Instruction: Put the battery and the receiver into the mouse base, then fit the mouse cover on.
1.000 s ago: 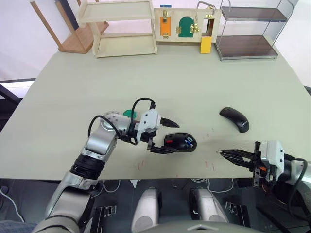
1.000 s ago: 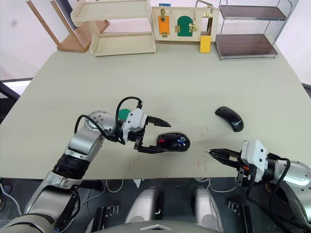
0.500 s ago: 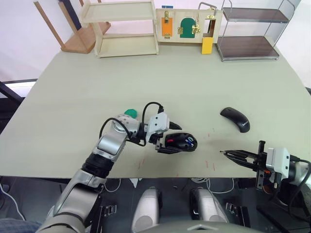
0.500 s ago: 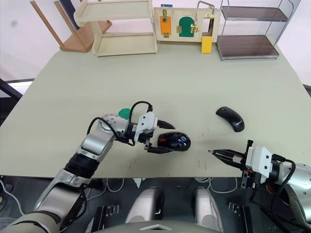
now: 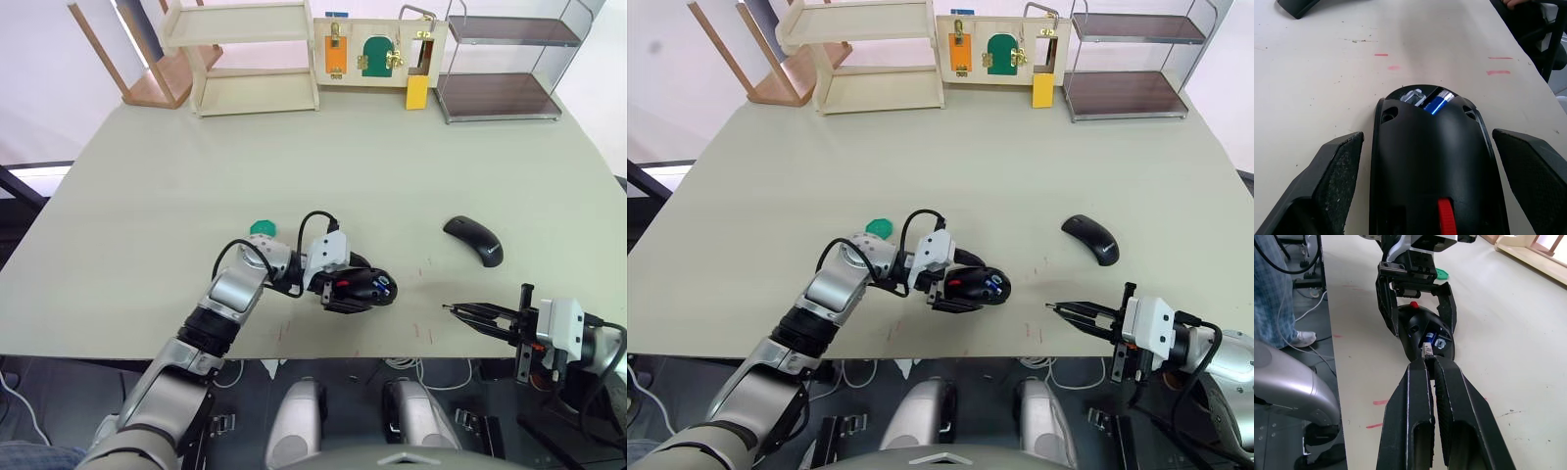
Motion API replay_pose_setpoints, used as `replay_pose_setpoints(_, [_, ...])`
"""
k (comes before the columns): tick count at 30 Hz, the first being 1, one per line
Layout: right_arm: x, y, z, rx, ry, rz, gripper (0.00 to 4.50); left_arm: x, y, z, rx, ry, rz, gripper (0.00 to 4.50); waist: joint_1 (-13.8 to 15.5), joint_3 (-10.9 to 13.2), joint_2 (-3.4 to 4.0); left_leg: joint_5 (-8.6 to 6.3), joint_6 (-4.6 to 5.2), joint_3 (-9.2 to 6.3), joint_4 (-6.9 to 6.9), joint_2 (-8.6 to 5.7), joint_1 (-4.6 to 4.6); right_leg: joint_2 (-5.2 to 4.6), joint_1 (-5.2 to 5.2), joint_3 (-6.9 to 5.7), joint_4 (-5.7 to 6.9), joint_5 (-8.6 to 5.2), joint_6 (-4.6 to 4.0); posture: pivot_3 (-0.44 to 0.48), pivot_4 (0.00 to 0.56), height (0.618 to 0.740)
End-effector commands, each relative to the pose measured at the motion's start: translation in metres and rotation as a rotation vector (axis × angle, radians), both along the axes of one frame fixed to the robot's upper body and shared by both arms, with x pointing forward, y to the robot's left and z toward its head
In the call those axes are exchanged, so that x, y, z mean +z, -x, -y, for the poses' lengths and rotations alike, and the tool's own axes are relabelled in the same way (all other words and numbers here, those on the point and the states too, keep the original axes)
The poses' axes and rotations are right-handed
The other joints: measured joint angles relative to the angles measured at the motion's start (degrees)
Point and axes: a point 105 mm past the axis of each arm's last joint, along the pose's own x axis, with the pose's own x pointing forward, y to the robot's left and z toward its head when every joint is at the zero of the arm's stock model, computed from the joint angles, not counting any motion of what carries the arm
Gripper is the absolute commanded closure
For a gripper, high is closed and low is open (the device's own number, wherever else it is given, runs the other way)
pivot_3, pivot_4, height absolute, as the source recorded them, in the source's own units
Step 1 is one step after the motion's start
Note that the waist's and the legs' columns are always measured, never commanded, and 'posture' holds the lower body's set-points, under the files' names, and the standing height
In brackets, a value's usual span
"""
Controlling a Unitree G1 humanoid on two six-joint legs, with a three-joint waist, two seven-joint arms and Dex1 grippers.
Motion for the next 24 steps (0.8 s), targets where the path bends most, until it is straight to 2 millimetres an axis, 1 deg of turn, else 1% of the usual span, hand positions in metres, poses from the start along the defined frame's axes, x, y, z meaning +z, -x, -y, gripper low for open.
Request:
replay_pose_setpoints(1, [0.006, 0.002, -0.003, 0.024, -0.007, 0.035, 4.5, 0.003, 0.001, 0.002, -0.013, -0.002, 0.013, 0.01, 0.0, 0.0, 0.0, 0.0, 0.0, 0.0, 0.0, 0.0, 0.0, 0.0, 0.0, 0.0, 0.0, 0.0, 0.0, 0.0, 0.15, 0.74])
replay_pose_setpoints(6, [0.004, 0.002, -0.004, 0.033, -0.005, 0.036, 4.5, -0.002, -0.001, 0.001, 0.018, -0.017, -0.021, 0.01, 0.0, 0.0, 0.0, 0.0, 0.0, 0.0, 0.01, 0.0, 0.0, 0.0, 0.0, 0.0, 0.01, 0.01, 0.01, 0.0, 0.15, 0.74])
replay_pose_setpoints(17, [0.002, 0.002, -0.005, 0.045, -0.001, 0.038, 4.5, -0.011, -0.001, 0.002, 0.032, -0.034, -0.036, 0.01, 0.19, -0.01, 0.0, 0.0, 0.0, 0.0, 0.14, 0.0, 0.01, 0.0, 0.02, 0.0, 0.1, -0.01, -0.01, 0.0, 0.15, 0.74])
replay_pose_setpoints(24, [0.001, 0.003, -0.004, 0.047, 0.007, 0.037, 4.5, -0.022, -0.001, 0.001, 0.03, -0.072, -0.037, 0.01, 0.71, -0.03, 0.02, 0.0, 0.0, 0.0, 0.32, 0.0, 0.02, 0.0, 0.08, 0.01, 0.17, -0.08, -0.13, 0.0, 0.15, 0.74])
